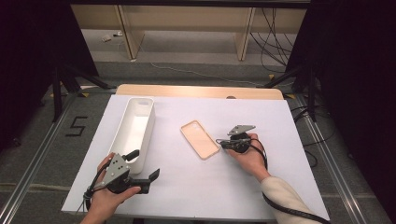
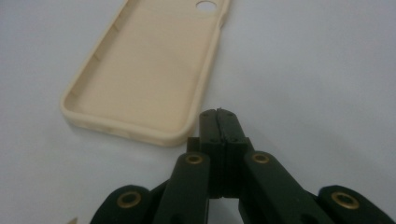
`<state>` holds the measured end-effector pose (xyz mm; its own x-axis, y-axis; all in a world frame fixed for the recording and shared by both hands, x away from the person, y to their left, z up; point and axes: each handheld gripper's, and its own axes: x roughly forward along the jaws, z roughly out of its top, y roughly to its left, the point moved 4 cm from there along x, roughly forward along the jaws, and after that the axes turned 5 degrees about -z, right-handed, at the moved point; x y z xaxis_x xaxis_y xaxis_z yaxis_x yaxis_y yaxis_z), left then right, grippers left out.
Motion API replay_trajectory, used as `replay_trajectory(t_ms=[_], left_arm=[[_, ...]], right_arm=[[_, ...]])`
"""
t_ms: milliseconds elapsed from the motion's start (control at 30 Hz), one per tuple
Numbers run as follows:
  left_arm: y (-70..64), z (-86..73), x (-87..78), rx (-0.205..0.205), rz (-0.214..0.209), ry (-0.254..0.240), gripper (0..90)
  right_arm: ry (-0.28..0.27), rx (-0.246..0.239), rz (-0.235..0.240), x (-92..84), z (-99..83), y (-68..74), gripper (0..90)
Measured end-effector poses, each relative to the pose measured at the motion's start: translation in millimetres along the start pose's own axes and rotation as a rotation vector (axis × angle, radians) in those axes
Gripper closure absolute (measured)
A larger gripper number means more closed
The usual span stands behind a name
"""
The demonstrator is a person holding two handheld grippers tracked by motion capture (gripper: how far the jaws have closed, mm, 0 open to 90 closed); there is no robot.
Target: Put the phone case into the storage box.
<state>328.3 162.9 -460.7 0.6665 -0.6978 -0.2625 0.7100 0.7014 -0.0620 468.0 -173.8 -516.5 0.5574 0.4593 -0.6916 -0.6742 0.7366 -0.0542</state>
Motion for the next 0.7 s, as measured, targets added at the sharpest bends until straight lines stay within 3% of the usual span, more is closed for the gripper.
replay_trajectory(t_ms=[333, 500, 700], left_arm=[[0.0, 0.0, -0.2, -0.003, 0.000, -0.002, 3.9], [0.0, 0.0, -0.1, -0.002, -0.001, -0.001, 3.9], [-0.1, 0.1, -0.3, -0.003, 0.000, -0.002, 4.0]], right_arm=[[0.020, -0.040, 0.021, 1.3, -0.5, 6.2, 90.0], [0.014, -0.021, 0.018, 1.6, -0.4, 8.9, 90.0], [0.029, -0.035, 0.030, -0.1, -1.0, 13.5, 90.0]])
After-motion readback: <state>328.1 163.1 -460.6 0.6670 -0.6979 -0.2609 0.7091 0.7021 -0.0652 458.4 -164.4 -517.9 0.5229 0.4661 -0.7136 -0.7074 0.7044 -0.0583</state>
